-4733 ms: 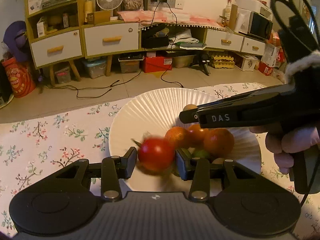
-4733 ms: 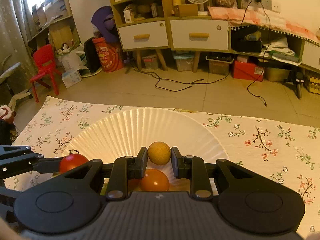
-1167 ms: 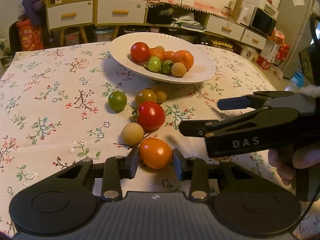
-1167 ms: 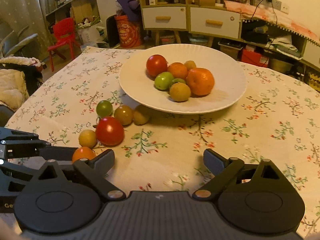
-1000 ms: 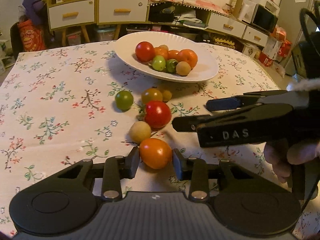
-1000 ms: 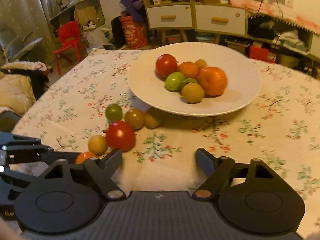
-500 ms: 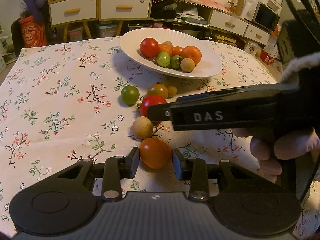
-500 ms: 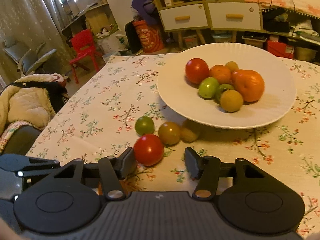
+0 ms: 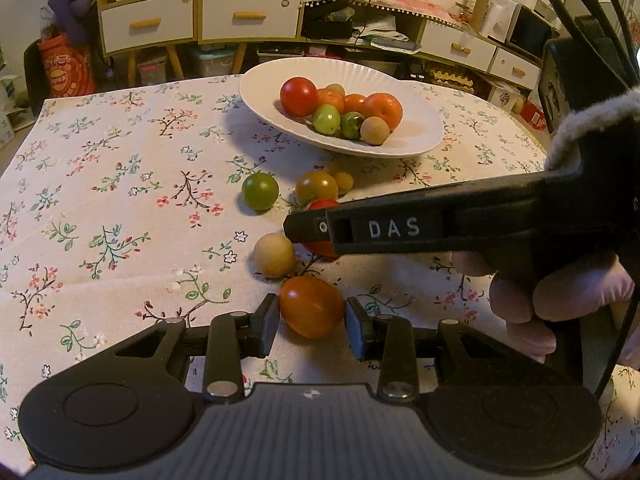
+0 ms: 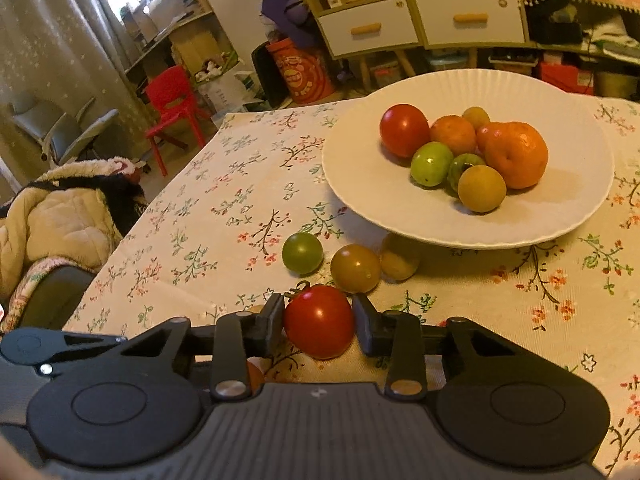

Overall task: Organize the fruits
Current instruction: 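Grasp an orange tomato with the left tool while the right tool grasps a red tomato, then carry both tomatoes onto the white plate and open both tools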

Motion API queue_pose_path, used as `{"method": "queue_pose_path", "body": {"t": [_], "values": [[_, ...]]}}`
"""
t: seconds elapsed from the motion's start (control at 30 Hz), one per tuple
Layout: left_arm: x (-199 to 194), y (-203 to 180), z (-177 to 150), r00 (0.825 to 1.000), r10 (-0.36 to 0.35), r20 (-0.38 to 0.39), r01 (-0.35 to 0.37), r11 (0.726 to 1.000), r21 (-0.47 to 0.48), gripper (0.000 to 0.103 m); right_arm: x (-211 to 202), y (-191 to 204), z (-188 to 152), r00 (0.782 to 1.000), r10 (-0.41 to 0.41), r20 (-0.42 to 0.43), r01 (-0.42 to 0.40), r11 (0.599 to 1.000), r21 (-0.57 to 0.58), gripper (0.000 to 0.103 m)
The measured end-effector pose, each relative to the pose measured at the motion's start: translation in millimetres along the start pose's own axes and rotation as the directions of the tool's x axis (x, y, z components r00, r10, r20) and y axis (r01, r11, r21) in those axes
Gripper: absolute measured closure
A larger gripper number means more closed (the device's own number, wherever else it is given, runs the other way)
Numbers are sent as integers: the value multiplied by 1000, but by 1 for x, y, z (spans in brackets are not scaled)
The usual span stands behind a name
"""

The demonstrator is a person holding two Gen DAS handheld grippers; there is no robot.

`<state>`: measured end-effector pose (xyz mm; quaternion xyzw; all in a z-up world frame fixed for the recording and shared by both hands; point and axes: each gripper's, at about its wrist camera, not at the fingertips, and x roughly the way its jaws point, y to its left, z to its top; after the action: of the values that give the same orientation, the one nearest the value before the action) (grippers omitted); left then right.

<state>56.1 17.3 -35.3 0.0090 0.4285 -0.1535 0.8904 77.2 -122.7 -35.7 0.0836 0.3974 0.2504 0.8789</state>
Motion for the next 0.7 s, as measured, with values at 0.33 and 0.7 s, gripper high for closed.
{"method": "queue_pose_path", "body": {"t": [0.33,0.7], "values": [[-5,1,9,999,10,38,-10,1000,-8,77,-19,-5,2,999,-27,19,27,1000,-16,70],[-9,-7,25,995,10,97,-9,1000,-11,77,-47,-18,12,993,-70,94,70,998,8,70]]}}
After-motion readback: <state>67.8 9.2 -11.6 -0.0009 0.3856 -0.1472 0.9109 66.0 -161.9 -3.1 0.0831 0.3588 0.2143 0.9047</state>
